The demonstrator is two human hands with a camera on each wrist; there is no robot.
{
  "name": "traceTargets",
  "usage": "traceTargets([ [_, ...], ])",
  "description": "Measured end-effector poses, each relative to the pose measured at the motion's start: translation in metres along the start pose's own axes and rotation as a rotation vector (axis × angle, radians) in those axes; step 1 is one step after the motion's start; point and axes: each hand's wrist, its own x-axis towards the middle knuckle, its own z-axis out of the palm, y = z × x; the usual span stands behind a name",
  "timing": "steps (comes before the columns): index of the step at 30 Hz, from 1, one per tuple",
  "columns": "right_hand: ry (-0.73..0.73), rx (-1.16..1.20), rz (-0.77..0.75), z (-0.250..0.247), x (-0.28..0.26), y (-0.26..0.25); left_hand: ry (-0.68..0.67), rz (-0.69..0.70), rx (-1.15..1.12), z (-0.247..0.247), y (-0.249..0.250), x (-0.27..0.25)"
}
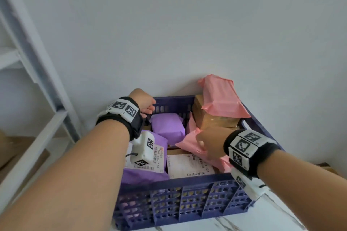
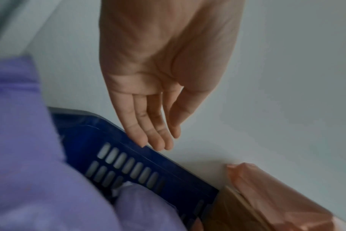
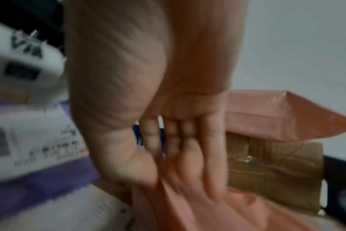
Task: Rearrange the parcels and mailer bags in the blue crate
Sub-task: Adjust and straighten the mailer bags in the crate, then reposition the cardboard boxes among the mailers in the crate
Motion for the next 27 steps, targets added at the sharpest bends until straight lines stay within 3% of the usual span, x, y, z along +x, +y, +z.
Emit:
traceTargets([
  [2,-0.041,0.038,-0.019,-0.013,0.004,-0.008,0.055,0.038,-0.002,-0.016,-0.009,-0.002],
  [5,0.179,0.155,-0.125,-0.039,0.011,-0.033,0.132,0.053,0.008,-0.04,-0.022,-0.002],
  [8,0.254,0.267,-0.237,-0.057,0.03,-0.067,0.148,0.045,0.2,-0.058,-0.04,0.0],
  [10,0.197,0.311,-0.288,-0.061,0.045,-0.089,0.036,0.007,0.41,-0.067,-0.055,-0.001],
  [12,0.073,0.37,-0.302,-0.06,0.056,-0.105,-0.194,-0.065,0.569,-0.07,-0.067,-0.006],
  [14,-0.054,0.395,-0.325,-0.058,0.066,-0.11,-0.376,-0.141,0.497,-0.072,-0.074,-0.008],
  [17,-0.158,0.351,-0.381,-0.063,0.075,-0.106,-0.427,-0.15,0.284,-0.078,-0.077,-0.006],
  [20,-0.123,0.369,-0.384,-0.082,0.08,-0.096,-0.379,-0.117,0.148,-0.083,-0.066,-0.002],
  [24,-0.109,0.041,-0.295,-0.105,0.073,-0.07,-0.214,-0.083,0.11,-0.083,-0.051,0.004],
  [27,-0.31,-0.259,-0.247,-0.096,0.068,-0.057,-0.19,-0.099,0.159,-0.08,-0.048,0.014],
])
